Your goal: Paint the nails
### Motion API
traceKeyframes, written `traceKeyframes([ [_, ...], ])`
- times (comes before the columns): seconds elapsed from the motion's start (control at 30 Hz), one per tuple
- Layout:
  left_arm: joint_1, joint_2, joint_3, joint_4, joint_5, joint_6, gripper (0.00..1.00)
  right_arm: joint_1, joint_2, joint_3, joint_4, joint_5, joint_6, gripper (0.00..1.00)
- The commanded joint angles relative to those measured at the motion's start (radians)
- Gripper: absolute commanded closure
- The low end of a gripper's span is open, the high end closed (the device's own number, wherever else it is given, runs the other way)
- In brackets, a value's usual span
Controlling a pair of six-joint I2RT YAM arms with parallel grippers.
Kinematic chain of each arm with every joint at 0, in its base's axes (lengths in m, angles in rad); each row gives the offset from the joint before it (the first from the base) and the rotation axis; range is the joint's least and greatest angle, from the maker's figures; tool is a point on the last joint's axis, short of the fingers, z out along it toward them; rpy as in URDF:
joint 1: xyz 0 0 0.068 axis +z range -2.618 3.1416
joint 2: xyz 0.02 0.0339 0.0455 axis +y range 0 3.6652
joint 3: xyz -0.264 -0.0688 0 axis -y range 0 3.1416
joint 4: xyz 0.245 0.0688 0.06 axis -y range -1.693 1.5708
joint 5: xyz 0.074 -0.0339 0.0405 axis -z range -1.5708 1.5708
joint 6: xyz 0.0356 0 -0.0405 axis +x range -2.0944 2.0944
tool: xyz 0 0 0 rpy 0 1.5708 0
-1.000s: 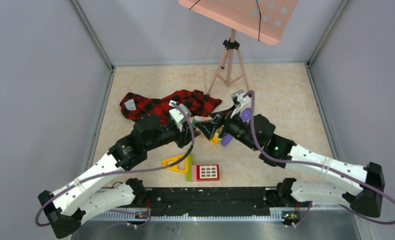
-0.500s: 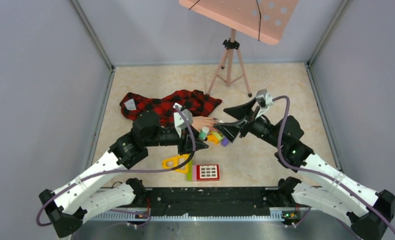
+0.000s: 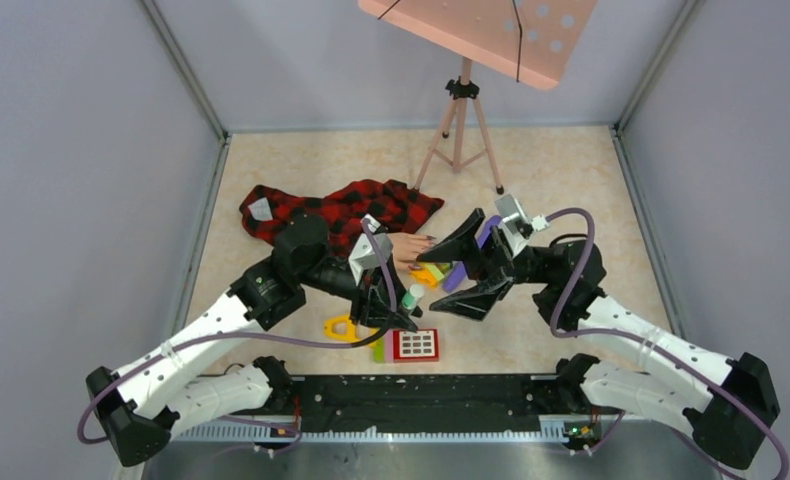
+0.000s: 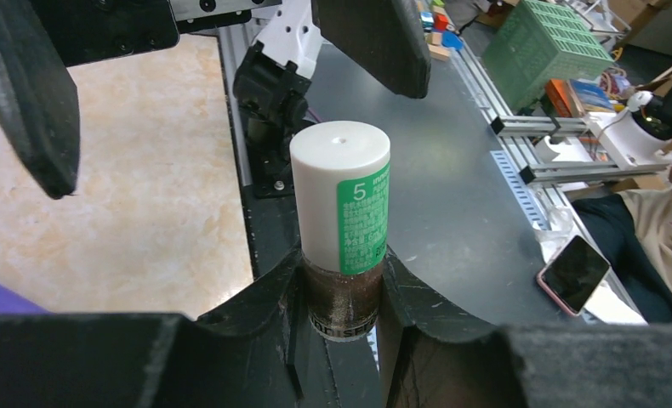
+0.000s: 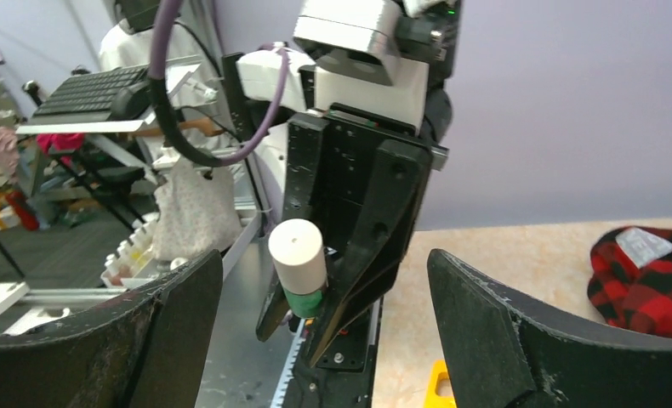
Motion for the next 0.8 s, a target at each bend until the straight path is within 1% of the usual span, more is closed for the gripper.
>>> traceKeyframes([
  [0.0, 0.001, 0.016, 0.045, 0.061, 0.088, -0.018, 1.00, 0.024, 0.030, 0.040, 0.194, -0.106, 0.052, 0.15],
  [0.17, 0.000, 0.025, 0.045, 0.059, 0.088, -0.017, 1.00, 0.062, 0.080, 0.054, 0.257, -0.126, 0.065, 0.20],
  [0.3, 0.001, 0.027, 0.044, 0.058, 0.083, -0.013, 1.00, 0.084, 0.113, 0.065, 0.285, -0.138, 0.074, 0.29],
  [0.37, 0.002, 0.028, 0.044, 0.053, 0.079, -0.008, 1.00, 0.092, 0.127, 0.076, 0.277, -0.150, 0.070, 0.38],
  [0.47, 0.001, 0.029, 0.049, 0.037, 0.072, 0.005, 1.00, 0.094, 0.141, 0.082, 0.256, -0.159, 0.069, 0.56],
  [0.53, 0.000, 0.023, 0.048, 0.033, 0.054, 0.013, 1.00, 0.095, 0.138, 0.078, 0.231, -0.156, 0.055, 0.67],
  [0.67, 0.001, 0.004, 0.046, 0.022, -0.002, 0.033, 1.00, 0.094, 0.114, 0.070, 0.098, -0.123, -0.010, 0.93],
  [0.7, 0.001, -0.004, 0.044, 0.019, -0.023, 0.038, 1.00, 0.094, 0.106, 0.069, 0.066, -0.114, -0.029, 0.98],
  [0.73, 0.001, -0.012, 0.041, 0.020, -0.045, 0.043, 1.00, 0.093, 0.099, 0.063, 0.035, -0.103, -0.044, 1.00],
  [0.77, 0.002, -0.022, 0.038, 0.021, -0.068, 0.047, 1.00, 0.094, 0.091, 0.058, 0.000, -0.090, -0.063, 1.00],
])
